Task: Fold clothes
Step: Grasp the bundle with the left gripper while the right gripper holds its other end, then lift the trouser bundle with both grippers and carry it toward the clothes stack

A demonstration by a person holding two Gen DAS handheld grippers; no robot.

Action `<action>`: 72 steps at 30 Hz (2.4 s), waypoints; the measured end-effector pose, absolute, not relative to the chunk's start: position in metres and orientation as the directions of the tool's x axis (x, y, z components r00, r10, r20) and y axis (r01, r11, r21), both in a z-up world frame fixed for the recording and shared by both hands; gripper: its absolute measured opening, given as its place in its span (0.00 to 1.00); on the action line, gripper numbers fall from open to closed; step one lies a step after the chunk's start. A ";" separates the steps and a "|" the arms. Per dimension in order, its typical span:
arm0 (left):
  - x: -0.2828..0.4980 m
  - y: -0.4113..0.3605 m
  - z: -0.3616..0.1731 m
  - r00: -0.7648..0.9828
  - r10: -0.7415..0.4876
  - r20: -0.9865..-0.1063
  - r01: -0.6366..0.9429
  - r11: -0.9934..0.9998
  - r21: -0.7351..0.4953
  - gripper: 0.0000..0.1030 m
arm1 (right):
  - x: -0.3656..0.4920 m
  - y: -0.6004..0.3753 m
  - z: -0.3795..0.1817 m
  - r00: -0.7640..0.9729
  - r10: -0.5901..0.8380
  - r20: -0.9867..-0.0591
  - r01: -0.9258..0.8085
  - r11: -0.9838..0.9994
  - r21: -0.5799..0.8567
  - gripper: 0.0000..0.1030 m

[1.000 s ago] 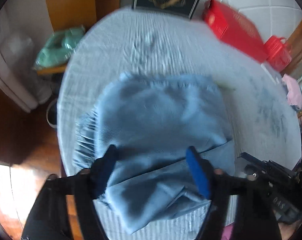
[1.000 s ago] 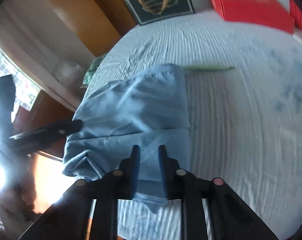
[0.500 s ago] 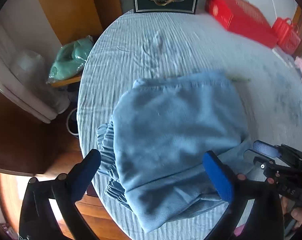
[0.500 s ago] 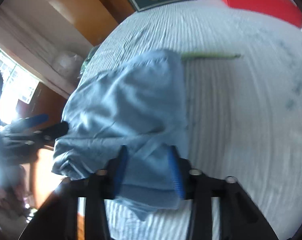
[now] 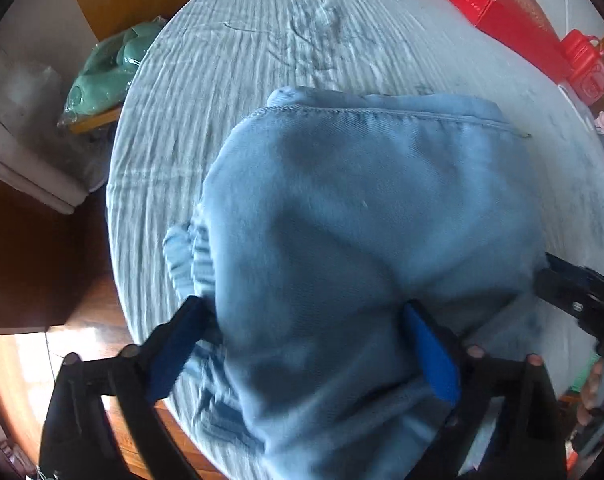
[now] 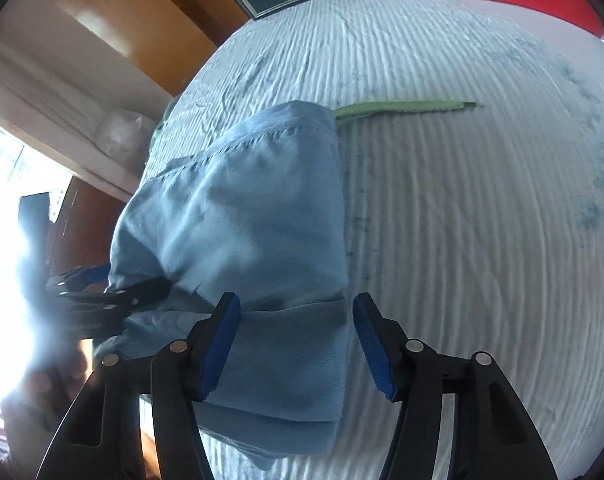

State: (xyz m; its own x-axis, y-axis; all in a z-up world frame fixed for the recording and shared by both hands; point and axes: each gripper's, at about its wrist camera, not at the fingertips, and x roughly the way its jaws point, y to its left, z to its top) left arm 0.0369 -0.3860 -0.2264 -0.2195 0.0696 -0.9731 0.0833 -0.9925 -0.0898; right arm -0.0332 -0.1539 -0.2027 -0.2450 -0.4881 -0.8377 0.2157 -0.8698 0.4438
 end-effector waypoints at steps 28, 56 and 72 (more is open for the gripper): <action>0.035 -0.395 -0.250 -0.252 0.105 -0.962 0.134 -0.981 -0.142 1.00 | -0.038 -0.169 -0.230 -0.203 -0.524 -0.827 0.258 -0.844 0.471 0.32; 0.052 -0.394 -0.228 -0.284 0.147 -0.948 0.176 -0.963 -0.202 0.58 | -0.019 -0.200 -0.228 -0.266 -0.393 -0.880 0.363 -0.887 0.286 0.18; 0.064 -0.311 -0.128 -0.447 0.218 -0.867 -0.038 -0.974 -0.225 0.32 | 0.013 -0.138 -0.126 -0.511 -0.401 -0.760 0.358 -0.904 0.236 0.14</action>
State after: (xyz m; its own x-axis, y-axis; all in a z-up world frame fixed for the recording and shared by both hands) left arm 0.0636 -0.3114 -0.1280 -0.4474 0.2177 -0.8674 -0.0383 -0.9737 -0.2246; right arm 0.0134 -0.1384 -0.1261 -0.5110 -0.4008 -0.7604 0.3576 -0.9036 0.2359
